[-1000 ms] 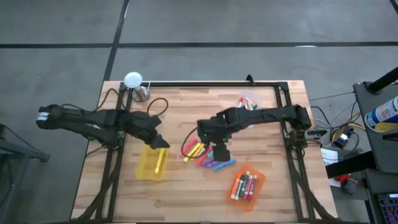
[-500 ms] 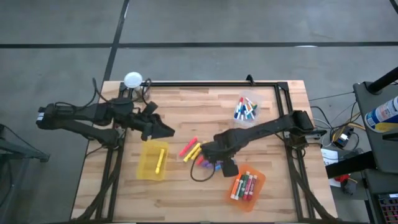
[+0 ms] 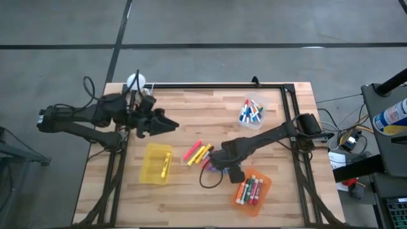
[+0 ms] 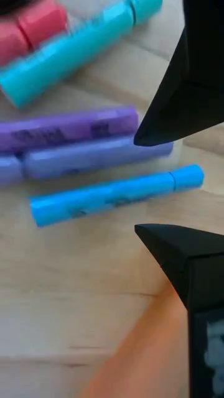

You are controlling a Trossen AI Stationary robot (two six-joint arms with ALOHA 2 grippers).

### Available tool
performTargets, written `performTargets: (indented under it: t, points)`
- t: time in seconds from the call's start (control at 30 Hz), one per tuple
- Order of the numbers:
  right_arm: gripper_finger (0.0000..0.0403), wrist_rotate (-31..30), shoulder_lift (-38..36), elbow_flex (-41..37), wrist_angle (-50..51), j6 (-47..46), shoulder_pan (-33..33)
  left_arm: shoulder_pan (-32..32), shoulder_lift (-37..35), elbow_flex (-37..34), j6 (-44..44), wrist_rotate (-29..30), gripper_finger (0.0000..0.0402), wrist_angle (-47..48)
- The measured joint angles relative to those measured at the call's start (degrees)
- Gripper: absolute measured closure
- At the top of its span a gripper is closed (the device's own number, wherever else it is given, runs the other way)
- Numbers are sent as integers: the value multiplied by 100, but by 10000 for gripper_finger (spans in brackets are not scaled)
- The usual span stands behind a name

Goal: Pick & Place Markers
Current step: Put the large blue highlighter pen into the yellow bin

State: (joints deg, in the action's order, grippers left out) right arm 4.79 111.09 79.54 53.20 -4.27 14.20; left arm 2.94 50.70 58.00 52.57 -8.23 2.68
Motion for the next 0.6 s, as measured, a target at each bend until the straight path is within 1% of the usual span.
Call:
performTargets:
  t: [0.17,0.4,0.5,0.6]
  points:
    - [195,40,0,-270,-443,-26,142,0,-2,0,127,0,207,-247]
    - [200,12,2,-555,-748,-298,161,0,-2,0,204,5,207,-380]
    - [216,-24,4,-677,-920,-313,124,-2,11,0,181,47,207,-406]
    - [242,-17,4,-817,-1068,-306,99,-4,27,0,171,66,207,-469]
